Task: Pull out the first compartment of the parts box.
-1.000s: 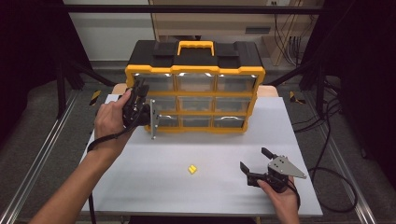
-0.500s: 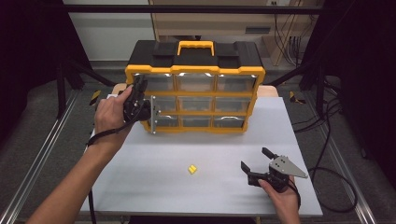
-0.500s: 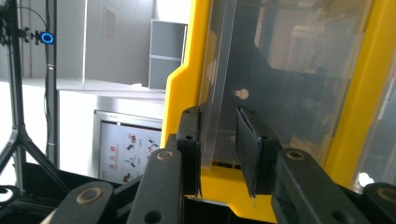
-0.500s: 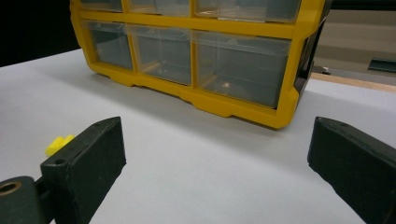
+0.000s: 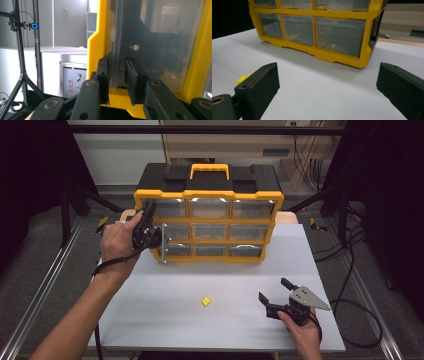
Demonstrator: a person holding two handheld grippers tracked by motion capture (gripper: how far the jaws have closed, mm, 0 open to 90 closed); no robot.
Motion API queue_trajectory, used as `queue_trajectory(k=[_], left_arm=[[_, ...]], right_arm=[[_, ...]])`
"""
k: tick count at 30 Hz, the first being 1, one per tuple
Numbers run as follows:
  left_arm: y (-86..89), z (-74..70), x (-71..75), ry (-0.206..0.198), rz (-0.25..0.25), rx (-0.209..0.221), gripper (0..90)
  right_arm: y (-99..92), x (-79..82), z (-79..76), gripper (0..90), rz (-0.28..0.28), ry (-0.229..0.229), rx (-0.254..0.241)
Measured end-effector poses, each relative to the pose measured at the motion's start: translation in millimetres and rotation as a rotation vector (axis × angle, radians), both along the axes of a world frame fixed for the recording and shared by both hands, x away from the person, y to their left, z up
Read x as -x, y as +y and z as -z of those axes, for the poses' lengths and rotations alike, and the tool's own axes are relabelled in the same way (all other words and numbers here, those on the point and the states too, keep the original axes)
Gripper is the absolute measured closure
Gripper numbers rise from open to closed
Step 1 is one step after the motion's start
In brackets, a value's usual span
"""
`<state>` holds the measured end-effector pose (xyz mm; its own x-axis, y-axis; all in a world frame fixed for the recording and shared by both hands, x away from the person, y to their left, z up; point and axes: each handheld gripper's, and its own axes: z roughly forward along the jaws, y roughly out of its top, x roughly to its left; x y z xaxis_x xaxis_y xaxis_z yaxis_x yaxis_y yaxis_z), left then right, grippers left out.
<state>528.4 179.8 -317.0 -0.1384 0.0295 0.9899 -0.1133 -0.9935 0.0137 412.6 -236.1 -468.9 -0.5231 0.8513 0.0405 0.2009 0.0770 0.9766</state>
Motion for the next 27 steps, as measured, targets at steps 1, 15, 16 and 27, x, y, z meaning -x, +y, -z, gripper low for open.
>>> queue_trajectory(k=[1, 15, 16, 27], left_arm=[[0.1, 0.1, -0.4, -0.004, 0.0, 0.0, 73.6], [-2.6, 3.1, -0.3, -0.047, -0.019, 0.009, 81.9], [-2.6, 2.9, 0.4, -0.045, -0.019, 0.008, 82.2], [-3.9, 3.9, 14.6, -0.053, -0.006, 0.026, 82.3]], right_arm=[[0.0, 0.0, 0.0, 5.0, 0.0, 0.0, 0.0], [-2.2, 0.2, 0.4, 5.1, 0.014, -0.001, -0.003], [-2.1, 0.3, 0.2, 5.1, 0.014, -0.002, -0.003], [-0.7, 1.1, -0.1, 5.3, 0.005, -0.003, 0.01]])
